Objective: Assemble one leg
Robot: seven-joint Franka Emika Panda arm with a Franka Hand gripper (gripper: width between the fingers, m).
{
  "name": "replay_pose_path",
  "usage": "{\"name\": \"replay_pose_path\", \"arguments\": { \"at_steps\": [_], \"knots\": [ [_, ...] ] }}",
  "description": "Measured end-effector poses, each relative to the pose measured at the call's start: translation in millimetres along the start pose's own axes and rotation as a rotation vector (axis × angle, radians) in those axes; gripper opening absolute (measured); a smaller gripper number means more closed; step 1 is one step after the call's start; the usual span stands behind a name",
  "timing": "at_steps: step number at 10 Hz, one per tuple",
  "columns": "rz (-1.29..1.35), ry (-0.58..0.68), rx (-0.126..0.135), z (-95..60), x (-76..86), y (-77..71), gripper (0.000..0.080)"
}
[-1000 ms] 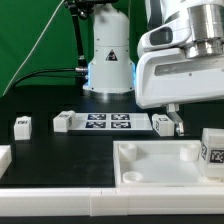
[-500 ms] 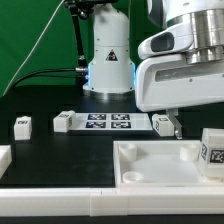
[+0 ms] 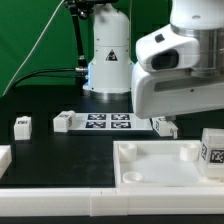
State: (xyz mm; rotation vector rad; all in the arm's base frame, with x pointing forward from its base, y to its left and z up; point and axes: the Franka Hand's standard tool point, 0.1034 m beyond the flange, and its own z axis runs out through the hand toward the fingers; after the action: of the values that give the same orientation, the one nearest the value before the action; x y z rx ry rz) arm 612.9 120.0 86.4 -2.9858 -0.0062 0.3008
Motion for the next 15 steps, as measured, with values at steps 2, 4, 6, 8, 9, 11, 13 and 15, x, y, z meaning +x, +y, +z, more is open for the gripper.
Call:
{"name": "replay_pose_path", "arguments": {
  "at_steps": [2,4,6,8,9,11,13,15],
  "knots": [
    [0.002,0.001,-0.001,1.4,1.5,-4.3,0.0649],
    [-0.004,0.001,-0.001,3.6,4.5,-0.5,0.0649],
    [-0.015,0.007,-0.001,4.8,5.2,1.5,0.0546],
    [-0.013,0.007,-0.003,4.6,5.3,2.4,0.0398],
    [-0.003,0.008,-0.004,4.3,5.6,4.3,0.0295],
    [0.020,0.008,-0.005,4.3,5.7,5.1,0.0295],
    [0.130,0.008,-0.001,4.4,5.6,4.1,0.0295],
    [0.382,0.020,0.006,5.9,5.8,1.5,0.0295]
  ]
}}
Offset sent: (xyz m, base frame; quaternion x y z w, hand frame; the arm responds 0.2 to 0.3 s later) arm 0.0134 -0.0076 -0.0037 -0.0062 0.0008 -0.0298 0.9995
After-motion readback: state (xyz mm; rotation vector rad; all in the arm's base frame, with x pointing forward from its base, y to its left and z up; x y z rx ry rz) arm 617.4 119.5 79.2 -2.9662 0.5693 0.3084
